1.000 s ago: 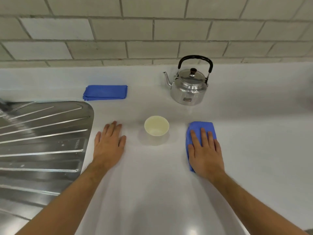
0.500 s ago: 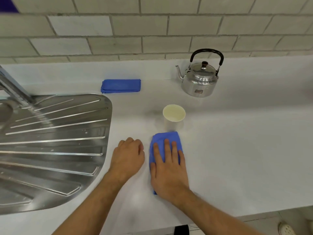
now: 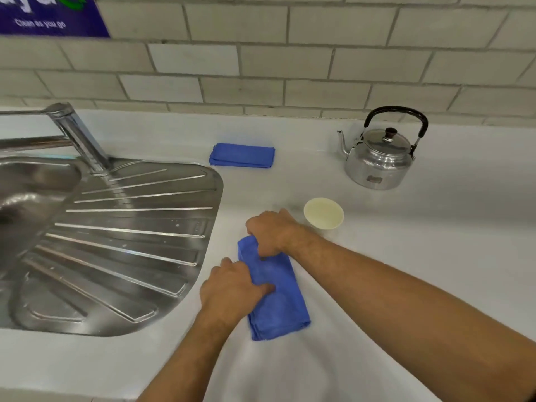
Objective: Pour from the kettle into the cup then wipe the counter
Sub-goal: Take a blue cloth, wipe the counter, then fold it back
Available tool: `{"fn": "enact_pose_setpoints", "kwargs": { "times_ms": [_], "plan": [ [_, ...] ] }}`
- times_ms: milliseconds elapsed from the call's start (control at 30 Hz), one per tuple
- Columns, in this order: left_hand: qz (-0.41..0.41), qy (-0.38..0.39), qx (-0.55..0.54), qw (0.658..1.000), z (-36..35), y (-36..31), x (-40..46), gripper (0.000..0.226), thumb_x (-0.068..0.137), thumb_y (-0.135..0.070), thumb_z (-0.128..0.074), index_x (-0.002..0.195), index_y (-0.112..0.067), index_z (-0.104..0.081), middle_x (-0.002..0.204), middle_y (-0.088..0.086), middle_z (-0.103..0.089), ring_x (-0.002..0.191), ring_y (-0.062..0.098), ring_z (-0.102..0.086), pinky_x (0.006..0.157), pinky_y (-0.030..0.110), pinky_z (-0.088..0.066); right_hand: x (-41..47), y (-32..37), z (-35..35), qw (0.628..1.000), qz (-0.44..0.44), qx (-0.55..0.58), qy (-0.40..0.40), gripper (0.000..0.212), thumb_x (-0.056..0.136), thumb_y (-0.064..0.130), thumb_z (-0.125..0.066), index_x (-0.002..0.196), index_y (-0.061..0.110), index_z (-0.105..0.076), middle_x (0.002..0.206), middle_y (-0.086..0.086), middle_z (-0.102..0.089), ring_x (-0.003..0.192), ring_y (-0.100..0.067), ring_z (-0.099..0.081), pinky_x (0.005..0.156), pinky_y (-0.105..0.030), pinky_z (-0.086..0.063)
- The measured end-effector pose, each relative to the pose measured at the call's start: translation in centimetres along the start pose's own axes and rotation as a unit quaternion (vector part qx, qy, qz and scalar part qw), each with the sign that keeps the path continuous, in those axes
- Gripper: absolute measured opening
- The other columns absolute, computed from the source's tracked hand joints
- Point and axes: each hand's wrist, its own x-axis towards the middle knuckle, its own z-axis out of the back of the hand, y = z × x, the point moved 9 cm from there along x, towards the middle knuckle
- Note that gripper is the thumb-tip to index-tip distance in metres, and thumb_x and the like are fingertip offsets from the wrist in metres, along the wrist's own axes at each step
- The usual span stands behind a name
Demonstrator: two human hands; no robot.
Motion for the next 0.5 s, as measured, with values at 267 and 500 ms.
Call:
{"fn": "enact_pose_setpoints", "kwargs": {
  "times_ms": [267,500],
  "plan": [
    [0.026,-0.091,-0.164,0.982,1.9,1.5,1.6,0.024,0.079,-0.017,-0.058,0.062,-0.021,-0.041,0.06,-0.004,-0.052,0.054,0.011,-0.048,0.047,0.025,-0.032,3.5,1.4,2.2,0.997,0.07,-0.02,0.009,0.035,0.072,0.019,-0.079,0.06,0.016,-0.047,0.064,-0.003,-0.05,0.068,-0.026,-0.058,0.059,-0.033,-0.049],
    [0.068,0.069,-0.374,0.922,2.6,3.6,5.3,0.029,0.073,-0.018,-0.076,0.1,-0.012,-0.065,0.08,0.004,-0.071,0.061,0.014,-0.063,0.048,0.025,-0.046,5.2,-1.9,9.5,0.983,0.1,0.11,-0.11,0.019,0.074,0.019,-0.079,0.086,0.012,-0.065,0.088,-0.003,-0.058,0.082,-0.021,-0.054,0.058,-0.027,-0.04]
  ]
}}
